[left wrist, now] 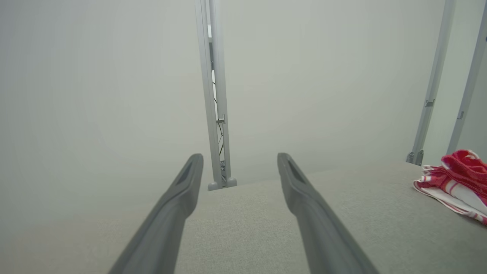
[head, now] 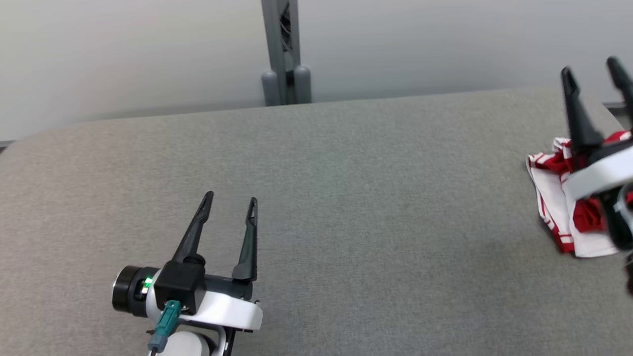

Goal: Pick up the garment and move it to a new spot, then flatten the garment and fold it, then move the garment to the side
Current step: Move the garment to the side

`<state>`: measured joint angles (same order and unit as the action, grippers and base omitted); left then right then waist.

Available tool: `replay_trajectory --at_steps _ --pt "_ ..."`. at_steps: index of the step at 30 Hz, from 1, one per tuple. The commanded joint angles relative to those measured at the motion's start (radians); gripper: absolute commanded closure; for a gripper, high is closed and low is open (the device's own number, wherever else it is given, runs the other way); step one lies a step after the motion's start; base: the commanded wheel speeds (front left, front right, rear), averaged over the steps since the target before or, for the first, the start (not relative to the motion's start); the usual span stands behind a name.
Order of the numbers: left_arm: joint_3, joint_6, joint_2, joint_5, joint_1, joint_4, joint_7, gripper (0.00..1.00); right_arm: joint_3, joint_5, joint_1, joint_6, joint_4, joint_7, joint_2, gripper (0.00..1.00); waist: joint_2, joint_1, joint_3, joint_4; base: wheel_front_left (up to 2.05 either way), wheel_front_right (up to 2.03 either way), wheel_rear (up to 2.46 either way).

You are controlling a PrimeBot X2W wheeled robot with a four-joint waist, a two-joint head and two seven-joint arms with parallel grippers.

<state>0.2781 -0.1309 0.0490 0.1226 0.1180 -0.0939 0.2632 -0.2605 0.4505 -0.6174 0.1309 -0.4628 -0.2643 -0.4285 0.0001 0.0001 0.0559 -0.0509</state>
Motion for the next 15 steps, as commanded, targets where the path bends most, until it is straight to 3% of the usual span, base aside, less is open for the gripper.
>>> replay_trajectory --at_steps 1,9,15 --pt "-0.01 -0.005 0.004 0.002 -0.014 0.006 0.0 0.0 0.023 -0.027 0.048 0.0 0.043 0.0 0.026 0.0 -0.0001 -0.0001 -0.023 0.023 0.0 0.0 0.0" --pt "-0.073 -0.048 0.004 -0.035 -0.057 0.038 0.0 0.0 0.139 -0.155 0.296 0.0 0.231 0.0 0.212 0.0 -0.0001 -0.0001 -0.051 0.046 0.0 0.0 0.0" --pt "-0.104 -0.08 0.004 -0.042 -0.088 0.045 0.0 0.0 0.15 -0.199 0.376 0.0 0.255 0.0 0.28 0.0 -0.0001 -0.0001 -0.058 0.051 0.0 0.0 0.0"
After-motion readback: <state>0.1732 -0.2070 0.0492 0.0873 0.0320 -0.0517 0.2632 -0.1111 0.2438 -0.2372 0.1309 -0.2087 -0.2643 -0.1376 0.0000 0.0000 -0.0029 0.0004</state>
